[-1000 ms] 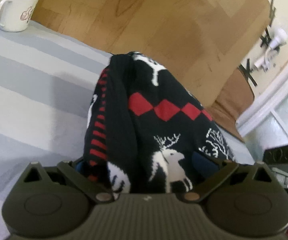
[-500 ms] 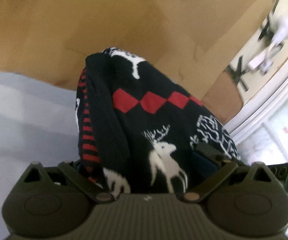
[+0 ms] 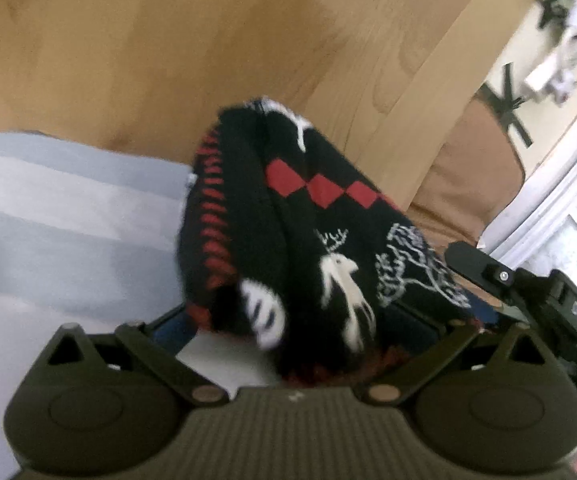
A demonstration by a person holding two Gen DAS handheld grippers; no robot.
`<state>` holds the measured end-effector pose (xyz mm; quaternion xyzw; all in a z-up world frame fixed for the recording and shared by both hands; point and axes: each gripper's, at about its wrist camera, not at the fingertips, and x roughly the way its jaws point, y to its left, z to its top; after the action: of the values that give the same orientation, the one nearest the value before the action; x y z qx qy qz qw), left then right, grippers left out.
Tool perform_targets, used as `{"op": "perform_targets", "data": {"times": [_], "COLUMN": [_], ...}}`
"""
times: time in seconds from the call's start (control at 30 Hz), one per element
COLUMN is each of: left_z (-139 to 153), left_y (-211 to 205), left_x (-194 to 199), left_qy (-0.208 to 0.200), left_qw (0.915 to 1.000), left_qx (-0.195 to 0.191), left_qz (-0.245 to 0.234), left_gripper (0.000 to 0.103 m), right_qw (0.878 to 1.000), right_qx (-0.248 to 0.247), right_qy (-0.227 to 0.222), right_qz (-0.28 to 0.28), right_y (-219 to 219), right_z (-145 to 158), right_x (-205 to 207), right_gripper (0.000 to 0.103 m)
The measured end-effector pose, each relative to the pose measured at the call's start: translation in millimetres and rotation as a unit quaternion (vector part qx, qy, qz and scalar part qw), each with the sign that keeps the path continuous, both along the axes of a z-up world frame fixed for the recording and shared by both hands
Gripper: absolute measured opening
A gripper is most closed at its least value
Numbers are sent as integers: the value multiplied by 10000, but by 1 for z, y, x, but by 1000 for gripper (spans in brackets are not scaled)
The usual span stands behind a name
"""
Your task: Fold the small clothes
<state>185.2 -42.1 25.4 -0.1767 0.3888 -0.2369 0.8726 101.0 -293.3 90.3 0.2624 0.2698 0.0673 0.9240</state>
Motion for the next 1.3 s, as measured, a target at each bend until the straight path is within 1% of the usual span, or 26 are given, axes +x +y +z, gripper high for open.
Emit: {"op": "perform_targets", "data": {"times": [0.07, 0.13, 0.2, 0.3, 0.37, 0.43, 0.47, 0.57, 0.73, 0.83, 0.9, 0.97, 1.07, 1.2, 1.3], "left_z": [6, 8, 10, 7, 4, 2, 0, -4, -7, -8, -8, -9, -9, -10, -10], "left_y": [4, 4, 3, -3, -6, -4, -4, -7, -5, -4, -3, -3, -4, -6, -9], "left_x": [-25, -54, -84, -121, -142, -164, -172, -192, -209, -215, -214, -214, -214, -214, -216], "left_qy": [-169, -360, -581, -857, -953, -1004, -1029, -1147, -1189, -1222, -1183, -1133, -1104, -1119, -1209], "left_qw": [9996, 9973, 9923, 9819, 9772, 9730, 9707, 9619, 9548, 9487, 9477, 9477, 9473, 9440, 9404], "left_qx": [199, 587, 1026, 1624, 1820, 1999, 2091, 2383, 2592, 2733, 2772, 2790, 2814, 2902, 2977], "left_qz": [141, 259, 366, 468, 531, 577, 586, 688, 844, 1013, 1052, 1053, 1056, 1097, 1112], "left_gripper": [103, 103, 103, 103, 103, 103, 103, 103, 103, 103, 103, 103, 103, 103, 103], "right_qw": [9998, 9990, 9977, 9952, 9934, 9912, 9897, 9858, 9773, 9748, 9743, 9754, 9796, 9838, 9860], "right_qx": [-205, -425, -644, -919, -1093, -1285, -1395, -1649, -2085, -2206, -2232, -2179, -1971, -1690, -1554], "right_qy": [-2, 95, 198, 314, 320, 285, 276, 215, 246, 270, 262, 283, 342, 485, 479], "right_qz": [-85, -72, -72, -77, -108, -155, -184, -222, -294, -197, -167, -162, -202, -338, -360], "right_y": [2, 8, 15, 27, 38, 46, 51, 61, 76, 81, 81, 79, 72, 64, 62], "right_z": [2, -1, -9, -16, -17, -17, -17, -16, -18, -19, -20, -20, -21, -24, -25], "right_x": [-24, -51, -76, -108, -129, -145, -151, -169, -179, -180, -180, -181, -181, -179, -181], "right_gripper": [89, 90, 92, 94, 96, 102, 103, 103, 103, 103, 103, 103, 103, 103, 103]}}
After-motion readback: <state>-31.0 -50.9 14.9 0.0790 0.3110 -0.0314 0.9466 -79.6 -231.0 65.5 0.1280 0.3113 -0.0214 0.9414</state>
